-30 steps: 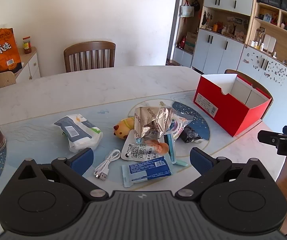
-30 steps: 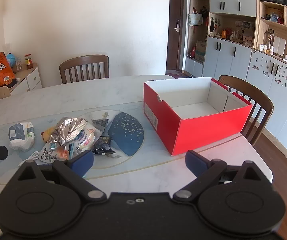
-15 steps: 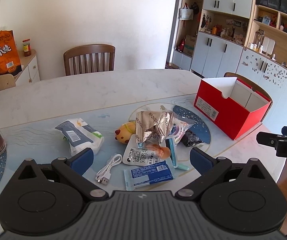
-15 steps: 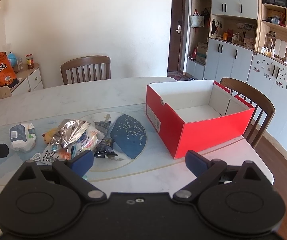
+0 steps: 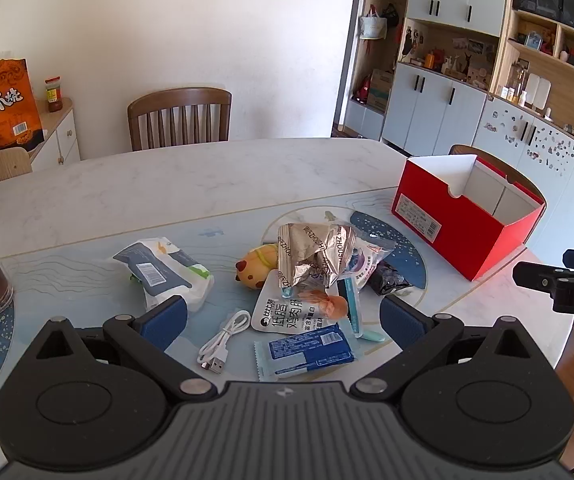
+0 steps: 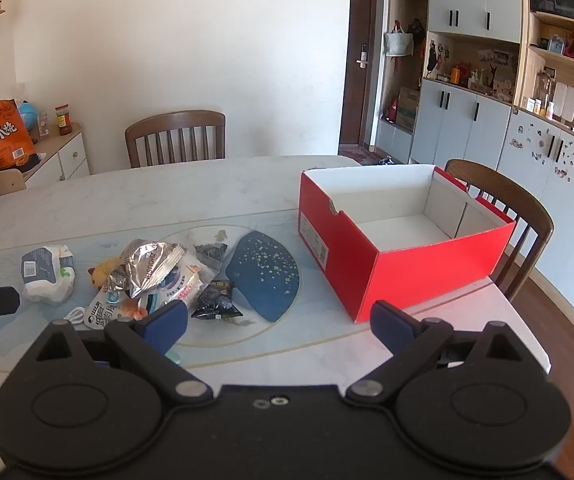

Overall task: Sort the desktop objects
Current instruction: 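Move both tools toward the snack pile on the table, then grasp the white-blue wet-wipe pack with left tool while right tool grasps silver foil bag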

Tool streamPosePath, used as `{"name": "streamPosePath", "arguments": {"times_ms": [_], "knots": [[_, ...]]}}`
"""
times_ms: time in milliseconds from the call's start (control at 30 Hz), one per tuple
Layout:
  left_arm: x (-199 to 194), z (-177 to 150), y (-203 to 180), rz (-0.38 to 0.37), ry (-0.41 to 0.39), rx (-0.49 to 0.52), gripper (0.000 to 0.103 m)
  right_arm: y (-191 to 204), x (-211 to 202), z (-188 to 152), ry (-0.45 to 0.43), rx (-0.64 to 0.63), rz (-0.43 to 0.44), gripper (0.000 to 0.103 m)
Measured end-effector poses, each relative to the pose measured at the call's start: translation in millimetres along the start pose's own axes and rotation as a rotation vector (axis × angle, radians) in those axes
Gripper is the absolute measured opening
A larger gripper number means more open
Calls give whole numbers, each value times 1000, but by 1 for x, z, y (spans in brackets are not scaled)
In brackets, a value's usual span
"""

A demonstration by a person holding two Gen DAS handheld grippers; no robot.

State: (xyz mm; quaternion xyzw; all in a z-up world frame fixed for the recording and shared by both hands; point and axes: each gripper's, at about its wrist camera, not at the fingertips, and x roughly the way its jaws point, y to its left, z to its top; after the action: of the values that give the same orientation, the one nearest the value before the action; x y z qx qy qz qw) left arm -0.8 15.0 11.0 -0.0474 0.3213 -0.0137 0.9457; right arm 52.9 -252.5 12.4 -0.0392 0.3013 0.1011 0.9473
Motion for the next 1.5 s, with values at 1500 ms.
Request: {"name": "streamPosePath", "arguments": {"times_ms": [1500], "knots": [[58, 20, 58, 183, -34, -88, 103, 51, 64, 33, -39, -167, 234, 96]]}}
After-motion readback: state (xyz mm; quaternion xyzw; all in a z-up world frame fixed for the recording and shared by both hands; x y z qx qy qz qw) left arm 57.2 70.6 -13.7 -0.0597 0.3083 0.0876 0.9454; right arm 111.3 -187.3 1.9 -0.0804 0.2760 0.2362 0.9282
